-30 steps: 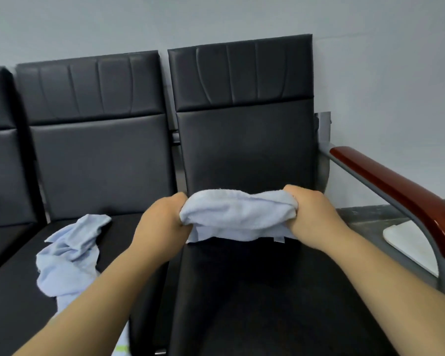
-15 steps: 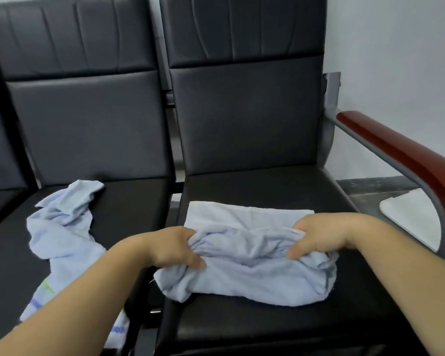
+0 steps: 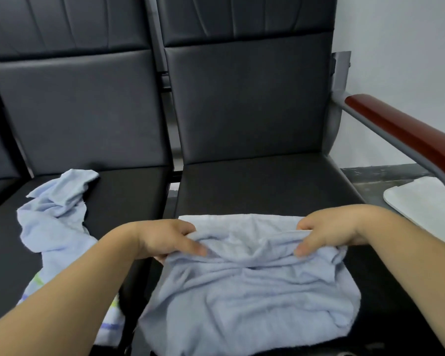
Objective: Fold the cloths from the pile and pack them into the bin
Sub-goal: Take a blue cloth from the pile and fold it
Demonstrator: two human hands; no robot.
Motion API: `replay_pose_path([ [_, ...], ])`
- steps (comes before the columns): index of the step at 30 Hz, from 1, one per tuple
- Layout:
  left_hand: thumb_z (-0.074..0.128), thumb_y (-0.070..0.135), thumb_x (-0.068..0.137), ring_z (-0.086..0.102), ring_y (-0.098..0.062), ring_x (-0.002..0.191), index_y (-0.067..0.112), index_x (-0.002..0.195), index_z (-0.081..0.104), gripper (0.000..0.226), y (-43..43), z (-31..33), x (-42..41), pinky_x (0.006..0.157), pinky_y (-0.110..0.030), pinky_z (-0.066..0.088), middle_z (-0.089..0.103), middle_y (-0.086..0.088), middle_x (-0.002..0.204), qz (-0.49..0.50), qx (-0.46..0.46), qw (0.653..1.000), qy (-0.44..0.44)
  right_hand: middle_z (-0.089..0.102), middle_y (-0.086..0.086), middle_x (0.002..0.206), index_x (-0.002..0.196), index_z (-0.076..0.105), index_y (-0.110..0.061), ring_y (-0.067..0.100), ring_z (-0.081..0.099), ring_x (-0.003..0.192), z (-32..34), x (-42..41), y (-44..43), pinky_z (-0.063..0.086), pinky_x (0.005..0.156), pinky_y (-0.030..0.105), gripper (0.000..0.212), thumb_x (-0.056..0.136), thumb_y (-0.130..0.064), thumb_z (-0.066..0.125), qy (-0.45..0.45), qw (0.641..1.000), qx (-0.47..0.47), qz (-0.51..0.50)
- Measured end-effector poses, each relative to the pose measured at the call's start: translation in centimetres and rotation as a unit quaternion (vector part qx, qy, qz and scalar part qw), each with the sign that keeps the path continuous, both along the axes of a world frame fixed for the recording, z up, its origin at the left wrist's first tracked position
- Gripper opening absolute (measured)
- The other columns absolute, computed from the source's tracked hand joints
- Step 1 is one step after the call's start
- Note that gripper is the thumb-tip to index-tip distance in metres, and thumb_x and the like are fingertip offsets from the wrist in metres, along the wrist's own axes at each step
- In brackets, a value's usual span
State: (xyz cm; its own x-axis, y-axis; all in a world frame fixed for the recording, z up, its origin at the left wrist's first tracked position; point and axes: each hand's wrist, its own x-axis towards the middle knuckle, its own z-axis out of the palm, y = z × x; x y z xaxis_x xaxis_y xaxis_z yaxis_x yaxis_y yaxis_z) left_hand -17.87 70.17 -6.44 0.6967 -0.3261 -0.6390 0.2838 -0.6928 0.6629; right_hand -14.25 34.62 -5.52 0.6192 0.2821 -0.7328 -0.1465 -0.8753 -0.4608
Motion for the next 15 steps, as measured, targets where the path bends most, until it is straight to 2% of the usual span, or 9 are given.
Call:
replay_pose_path([
  [1,0.073,0.033,0.092,0.037,-0.011,0.051,0.021,0.072,0.047,0.035,0.3,-0.2,0.2,0.049,-0.022,0.028,0.043,0.005,0.059,0.033,-0.007,0.999,-0.018,0.076,0.013,0.106,0.107,0.073,-0.013,0.024,0.073,0.093,-0.1,0.1,-0.1,0.057,0.083,0.038,0.058,0.070,-0.056,0.086,-0.003,1.000,0.016,-0.013],
  [2,0.072,0.039,0.092,0.034,-0.013,0.052,0.021,0.071,0.045,0.038,0.5,-0.5,0.4,0.049,-0.024,0.027,0.039,0.004,0.060,0.063,-0.008,0.998,-0.030,0.077,0.011,0.102,0.103,0.073,-0.015,0.025,0.075,0.093,-0.2,0.2,-0.2,0.057,0.086,0.039,0.059,0.071,-0.064,0.082,-0.012,0.999,0.022,-0.023],
  [5,0.065,0.043,0.096,0.044,-0.011,0.052,0.020,0.074,0.051,0.035,0.4,-1.2,0.9,0.050,-0.022,0.038,0.046,0.007,0.058,0.129,0.012,0.990,-0.062,0.062,0.005,0.077,0.082,0.063,-0.017,0.019,0.064,0.066,-0.8,1.0,-0.1,0.049,0.065,0.030,0.048,0.087,-0.064,0.070,-0.081,0.995,-0.008,-0.059],
  [7,0.066,0.038,0.096,0.052,-0.010,0.056,0.018,0.077,0.054,0.030,0.5,-1.5,1.4,0.055,-0.023,0.046,0.052,0.008,0.059,0.148,0.039,0.983,-0.104,0.054,0.004,0.073,0.079,0.057,-0.018,0.019,0.054,0.061,-1.1,1.4,-0.2,0.042,0.059,0.028,0.040,0.090,-0.054,0.071,-0.104,0.991,-0.019,-0.079],
  [12,0.074,0.022,0.086,0.037,-0.016,0.063,0.018,0.074,0.046,0.031,1.5,-1.6,1.9,0.054,-0.026,0.034,0.043,0.002,0.064,0.113,0.081,0.974,-0.181,0.063,0.006,0.086,0.088,0.063,-0.017,0.021,0.055,0.076,-0.8,1.2,-0.5,0.045,0.061,0.030,0.023,0.081,-0.029,0.081,-0.046,0.997,0.004,-0.065],
  [15,0.072,0.026,0.087,0.037,-0.015,0.062,0.018,0.073,0.046,0.030,1.9,-1.4,2.2,0.056,-0.028,0.034,0.044,0.004,0.065,0.102,0.128,0.956,-0.245,0.069,0.005,0.091,0.103,0.071,-0.015,0.020,0.060,0.079,-0.2,1.2,-0.4,0.047,0.068,0.033,0.047,0.073,-0.048,0.085,-0.059,0.994,0.039,-0.077],
])
